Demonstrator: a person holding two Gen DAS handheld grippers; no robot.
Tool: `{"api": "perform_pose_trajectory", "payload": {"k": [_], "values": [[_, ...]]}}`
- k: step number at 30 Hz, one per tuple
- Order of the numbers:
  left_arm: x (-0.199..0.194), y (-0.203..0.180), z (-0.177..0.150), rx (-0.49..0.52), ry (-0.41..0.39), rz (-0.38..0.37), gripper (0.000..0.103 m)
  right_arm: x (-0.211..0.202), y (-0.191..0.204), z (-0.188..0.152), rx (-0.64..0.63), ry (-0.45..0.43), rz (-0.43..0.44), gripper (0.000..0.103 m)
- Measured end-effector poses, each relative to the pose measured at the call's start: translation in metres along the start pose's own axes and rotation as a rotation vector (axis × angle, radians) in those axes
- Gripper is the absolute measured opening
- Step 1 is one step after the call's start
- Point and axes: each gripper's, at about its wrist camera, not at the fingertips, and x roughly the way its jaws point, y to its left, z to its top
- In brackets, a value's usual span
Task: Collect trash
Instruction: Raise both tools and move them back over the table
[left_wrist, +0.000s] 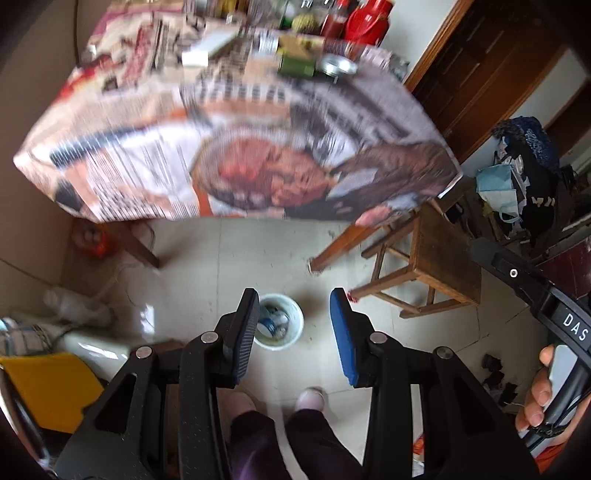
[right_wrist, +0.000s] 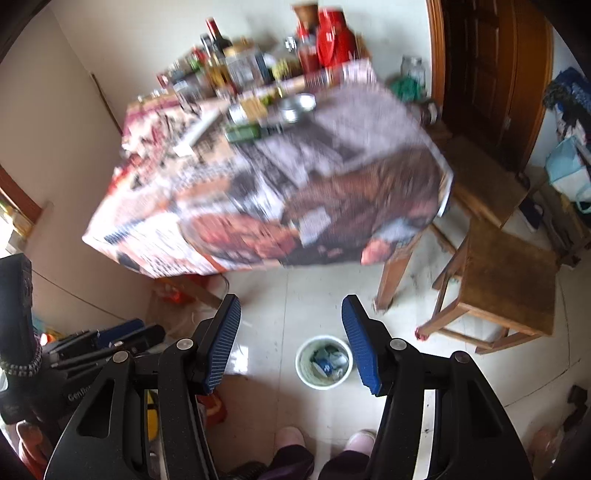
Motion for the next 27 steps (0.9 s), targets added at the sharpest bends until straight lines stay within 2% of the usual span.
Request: {"api": "perform_pose_trajectory", "payload": {"k": [2,9,15,17,22,24,25,26,27], "values": [[-0.026,-0.002,0.005,0.022,-0.036,0.018,0.038,-0.025,0.011,0.007,-0.011,-0.035,-0.003,0.053],[-0.122,0.0,0.019,0.054,-0.162,-0.02,0.038,-0.105,0.045,0.018,-0.035,-0.17,-0.009,0.053],[-0.187,0.003,0.024,0.1,-0.292,-0.064,0.041,-0.145,0.074,0.021,-0.058,-0.285,-0.025,0.054],[-0.203,0.004,0.022,0.117,-0.345,-0.074,0.044,-0.152,0.083,0.02,-0.063,-0.318,-0.043,0.059],[-0.23,0.003,0.019,0.146,-0.427,-0.067,0.07,-0.167,0.093,0.017,-0.064,-0.38,-0.061,0.068],[-0.234,0.003,0.02,0.157,-0.441,-0.056,0.078,-0.171,0.094,0.018,-0.063,-0.401,-0.068,0.074],[-0.236,0.003,0.021,0.159,-0.449,-0.046,0.082,-0.173,0.094,0.019,-0.061,-0.408,-0.073,0.081],[-0.235,0.002,0.022,0.161,-0.455,-0.038,0.084,-0.173,0.093,0.021,-0.056,-0.416,-0.078,0.087],[-0.234,0.002,0.025,0.162,-0.457,-0.032,0.084,-0.174,0.092,0.022,-0.053,-0.423,-0.081,0.089]]}}
